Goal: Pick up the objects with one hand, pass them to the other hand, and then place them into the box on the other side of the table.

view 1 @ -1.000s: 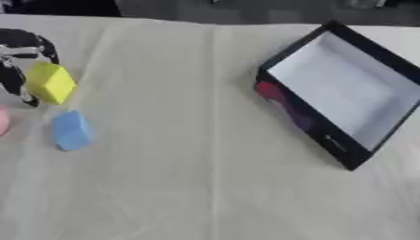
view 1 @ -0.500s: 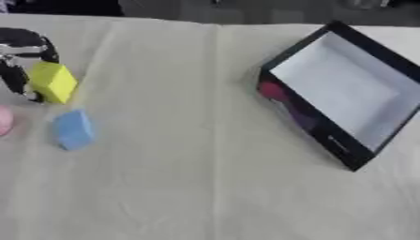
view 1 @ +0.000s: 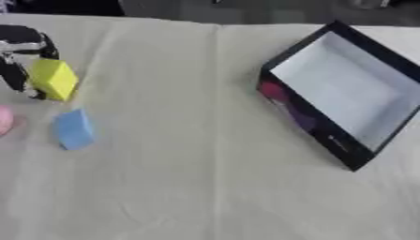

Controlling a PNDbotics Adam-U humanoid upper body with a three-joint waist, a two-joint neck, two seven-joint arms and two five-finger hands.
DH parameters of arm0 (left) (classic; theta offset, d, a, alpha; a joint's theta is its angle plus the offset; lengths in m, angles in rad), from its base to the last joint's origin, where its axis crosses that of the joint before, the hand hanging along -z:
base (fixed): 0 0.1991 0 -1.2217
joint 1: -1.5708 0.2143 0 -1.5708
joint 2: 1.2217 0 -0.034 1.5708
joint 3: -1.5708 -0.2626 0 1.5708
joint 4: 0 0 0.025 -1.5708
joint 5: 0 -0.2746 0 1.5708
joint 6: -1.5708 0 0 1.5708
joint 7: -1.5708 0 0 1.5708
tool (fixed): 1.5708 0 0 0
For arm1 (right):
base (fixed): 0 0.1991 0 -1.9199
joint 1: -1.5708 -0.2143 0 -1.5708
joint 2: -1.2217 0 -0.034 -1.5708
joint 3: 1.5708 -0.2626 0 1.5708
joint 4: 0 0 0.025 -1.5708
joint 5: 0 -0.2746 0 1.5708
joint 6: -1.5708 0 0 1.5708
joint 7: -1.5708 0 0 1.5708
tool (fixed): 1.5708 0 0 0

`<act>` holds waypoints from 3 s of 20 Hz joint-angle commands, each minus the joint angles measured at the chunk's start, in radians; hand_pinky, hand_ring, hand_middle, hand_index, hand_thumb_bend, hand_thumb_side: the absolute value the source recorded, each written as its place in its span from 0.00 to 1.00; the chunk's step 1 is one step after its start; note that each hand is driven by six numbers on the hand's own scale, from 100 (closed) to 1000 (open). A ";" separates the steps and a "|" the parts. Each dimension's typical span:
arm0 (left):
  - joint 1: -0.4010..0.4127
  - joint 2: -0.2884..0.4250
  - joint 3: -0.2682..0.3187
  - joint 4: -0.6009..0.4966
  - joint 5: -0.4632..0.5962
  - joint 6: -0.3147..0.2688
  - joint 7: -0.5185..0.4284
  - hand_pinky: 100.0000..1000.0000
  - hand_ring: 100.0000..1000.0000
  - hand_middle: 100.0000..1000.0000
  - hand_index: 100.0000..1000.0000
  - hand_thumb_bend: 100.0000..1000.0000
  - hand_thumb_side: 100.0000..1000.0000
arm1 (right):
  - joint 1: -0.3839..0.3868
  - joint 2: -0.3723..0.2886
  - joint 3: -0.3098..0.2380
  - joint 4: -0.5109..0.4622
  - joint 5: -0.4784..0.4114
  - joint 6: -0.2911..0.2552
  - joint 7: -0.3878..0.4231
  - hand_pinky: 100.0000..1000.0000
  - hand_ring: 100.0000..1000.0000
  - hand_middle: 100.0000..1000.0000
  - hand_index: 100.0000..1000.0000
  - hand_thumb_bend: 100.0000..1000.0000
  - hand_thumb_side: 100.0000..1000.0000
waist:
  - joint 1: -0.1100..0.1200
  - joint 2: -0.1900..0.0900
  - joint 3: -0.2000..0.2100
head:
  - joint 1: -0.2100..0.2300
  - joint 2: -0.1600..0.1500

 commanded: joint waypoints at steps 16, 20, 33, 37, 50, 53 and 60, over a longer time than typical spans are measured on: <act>0.050 0.047 -0.030 -0.165 0.500 0.000 -0.117 0.73 0.59 0.46 0.45 0.00 0.00 | -0.053 -0.172 0.012 -0.019 -0.064 -0.050 0.014 0.71 0.93 0.88 0.99 0.00 0.45 | -0.020 -0.064 0.004 | -0.052 0.036; 0.073 0.045 -0.049 -0.228 0.595 0.041 -0.125 0.73 0.58 0.45 0.45 0.00 0.04 | -0.092 -0.247 0.026 -0.019 -0.087 -0.063 0.025 0.72 0.94 0.89 0.99 0.00 0.37 | -0.023 -0.073 0.003 | -0.065 0.046; 0.127 -0.049 -0.103 -0.395 0.709 0.126 -0.063 0.73 0.56 0.45 0.44 0.00 0.01 | -0.291 -0.466 0.116 -0.019 -0.117 0.006 0.136 0.74 0.95 0.91 0.99 0.00 0.17 | -0.030 -0.098 0.006 | -0.107 0.073; 0.149 -0.086 -0.118 -0.436 0.705 0.142 -0.012 0.73 0.56 0.45 0.44 0.00 0.02 | -0.361 -0.491 0.160 -0.019 -0.104 0.049 0.188 0.74 0.96 0.92 0.99 0.00 0.13 | -0.034 -0.102 0.010 | -0.119 0.081; 0.215 -0.246 -0.128 -0.550 0.742 0.193 0.049 0.73 0.55 0.44 0.43 0.00 0.17 | -0.577 -0.502 0.308 0.028 0.017 0.141 0.339 0.76 0.97 0.93 0.98 0.00 0.04 | -0.054 -0.116 0.032 | -0.179 0.102; 0.226 -0.276 -0.131 -0.569 0.742 0.198 0.061 0.74 0.55 0.43 0.43 0.00 0.19 | -0.612 -0.497 0.339 0.049 0.034 0.150 0.364 0.76 0.97 0.93 0.98 0.00 0.05 | -0.059 -0.119 0.041 | -0.193 0.097; 0.240 -0.356 -0.138 -0.586 0.727 0.213 0.099 0.74 0.54 0.43 0.43 0.00 0.27 | -0.669 -0.478 0.402 0.105 0.076 0.172 0.410 0.76 0.97 0.94 0.98 0.00 0.07 | -0.070 -0.127 0.062 | -0.224 0.087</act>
